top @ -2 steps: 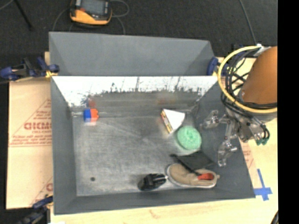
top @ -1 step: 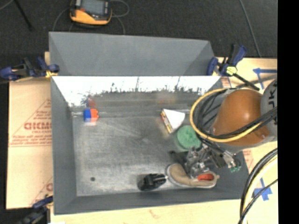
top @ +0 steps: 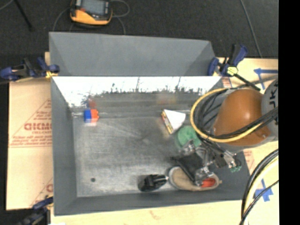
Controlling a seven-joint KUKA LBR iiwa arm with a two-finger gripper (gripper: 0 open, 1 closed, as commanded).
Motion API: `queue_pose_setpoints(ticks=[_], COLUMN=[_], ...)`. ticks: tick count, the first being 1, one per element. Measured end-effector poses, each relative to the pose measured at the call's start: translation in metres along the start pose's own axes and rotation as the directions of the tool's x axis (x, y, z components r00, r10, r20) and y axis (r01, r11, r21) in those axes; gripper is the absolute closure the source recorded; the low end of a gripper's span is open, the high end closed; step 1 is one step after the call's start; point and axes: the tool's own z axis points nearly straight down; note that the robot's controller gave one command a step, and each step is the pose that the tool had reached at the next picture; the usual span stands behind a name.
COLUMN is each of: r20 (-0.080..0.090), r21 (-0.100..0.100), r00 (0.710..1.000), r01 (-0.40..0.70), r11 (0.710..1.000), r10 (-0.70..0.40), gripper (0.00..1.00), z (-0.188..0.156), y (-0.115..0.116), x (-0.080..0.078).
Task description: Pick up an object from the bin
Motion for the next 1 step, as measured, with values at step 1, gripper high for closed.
queue_pose_setpoints(ticks=[1], r20=[0.000], r21=[0.000], r00=[1.000], r01=[0.001], r11=[1.000], r10=[-0.001], gripper=[0.00], z=[0.0000], y=[0.0000], x=[0.0000])
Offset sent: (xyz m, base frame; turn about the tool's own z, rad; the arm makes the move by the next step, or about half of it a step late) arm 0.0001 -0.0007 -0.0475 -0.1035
